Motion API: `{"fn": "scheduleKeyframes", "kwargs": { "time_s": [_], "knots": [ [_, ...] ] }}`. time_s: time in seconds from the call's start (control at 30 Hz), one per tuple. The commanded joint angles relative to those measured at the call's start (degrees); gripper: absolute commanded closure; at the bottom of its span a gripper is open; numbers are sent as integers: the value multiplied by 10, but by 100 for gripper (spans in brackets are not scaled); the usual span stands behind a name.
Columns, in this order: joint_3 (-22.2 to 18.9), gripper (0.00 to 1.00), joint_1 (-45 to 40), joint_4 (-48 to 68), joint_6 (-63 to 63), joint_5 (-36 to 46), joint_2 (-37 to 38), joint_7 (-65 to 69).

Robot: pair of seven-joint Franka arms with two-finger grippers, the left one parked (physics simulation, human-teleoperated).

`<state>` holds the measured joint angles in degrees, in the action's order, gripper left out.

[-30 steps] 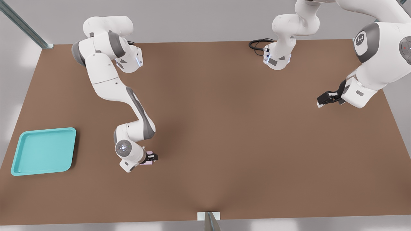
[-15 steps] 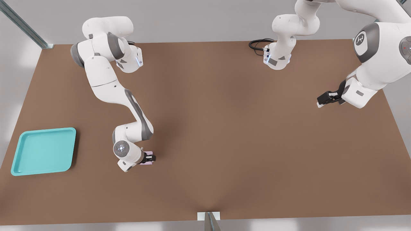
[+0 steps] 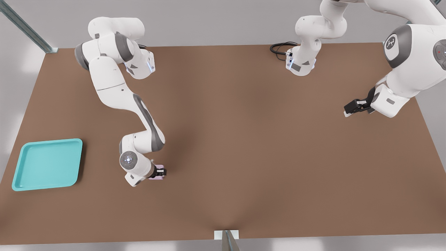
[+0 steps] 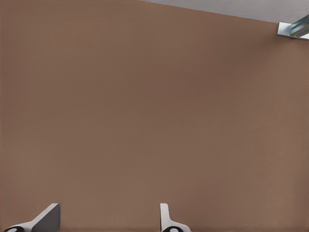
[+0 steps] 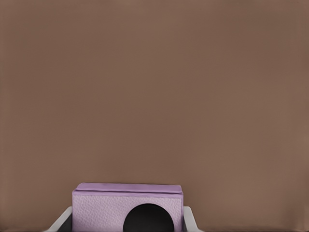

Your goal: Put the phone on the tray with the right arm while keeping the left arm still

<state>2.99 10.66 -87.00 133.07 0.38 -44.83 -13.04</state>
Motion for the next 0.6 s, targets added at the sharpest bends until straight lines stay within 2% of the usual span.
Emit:
{"fn": "scheduleKeyframes", "kwargs": {
  "time_s": [0.0,0.13,0.23,0.47,0.57],
  "knots": [
    [0,27,-12,1,-31,-5,14,12],
    [0,27,-62,0,-86,-5,61,54],
    [0,27,-133,-1,-120,-4,79,151],
    [0,27,-296,-6,-144,-4,90,385],
    [-1,27,-329,-4,-142,-5,85,417]
  ]
}}
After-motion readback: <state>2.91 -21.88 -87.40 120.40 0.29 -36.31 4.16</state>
